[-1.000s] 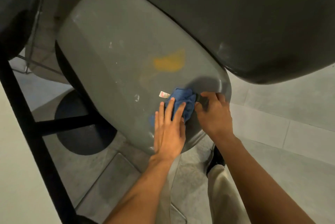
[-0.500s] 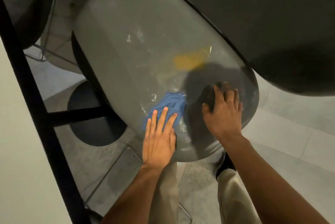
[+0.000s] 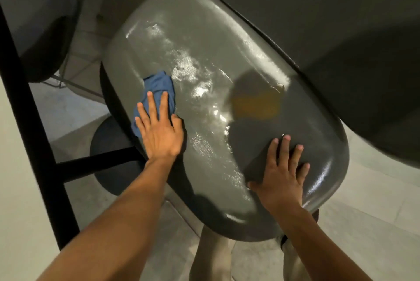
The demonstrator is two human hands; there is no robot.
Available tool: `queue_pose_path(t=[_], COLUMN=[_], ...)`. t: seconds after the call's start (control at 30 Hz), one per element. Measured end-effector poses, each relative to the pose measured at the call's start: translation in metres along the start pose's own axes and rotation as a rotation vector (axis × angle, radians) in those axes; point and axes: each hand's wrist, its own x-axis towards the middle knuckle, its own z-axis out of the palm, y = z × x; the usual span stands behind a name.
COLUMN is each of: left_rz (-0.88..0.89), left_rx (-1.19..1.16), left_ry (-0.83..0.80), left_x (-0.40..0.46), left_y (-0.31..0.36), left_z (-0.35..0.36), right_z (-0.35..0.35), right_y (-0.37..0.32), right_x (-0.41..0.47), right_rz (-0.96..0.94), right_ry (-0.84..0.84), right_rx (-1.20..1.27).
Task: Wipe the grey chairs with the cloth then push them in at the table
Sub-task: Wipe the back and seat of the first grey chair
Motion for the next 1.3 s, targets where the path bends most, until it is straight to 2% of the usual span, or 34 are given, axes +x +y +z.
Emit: queue_pose_path(t=[0.2,0.4,0.5,0.63,0.93,1.0,1.13,1.3], left_rz=[0.044,0.185,0.318,0.529,0.775,0.77,0.741,0.638], left_rx=[-0.001,0.054,0.035,0.009,-0.057,-0.11,-0.13,-0.053], left_ry=[0.05,0.081,0.054,-0.021,-0.184,-0.195,-0.065,-0.16], left_x=[0.091,0.137,0.149,0.137,0.049,0.044,0.058,0.03], left_y=[0.027,0.074,0.104,0.151,0.197,0.199,0.195,0.217], left_z=[-0.028,-0.035,-0.035,-0.021,0.024,0.023,0.02,0.036], right_z=[-0.004,-0.004,-0.004,-0.003,-0.004,-0.008,-0.011,0.0], right_y=[-0.009,-0.01,-0.01,-0.009,-0.002,0.007,0.037,0.082], right_x=[0.0,0.003,0.004,0.005,0.001,-0.001,-0.015,-0.038], right_rz=[0.047,0.079,0.071,0.067,0.0,-0.039,-0.139,-0.026], right_ry=[-0.074,-0.095,-0.097,-0.089,0.006,0.019,0.124,0.329], right_rx=[-0.052,-0.072,-0.073,-0.046,0.026,0.075,0.218,0.44])
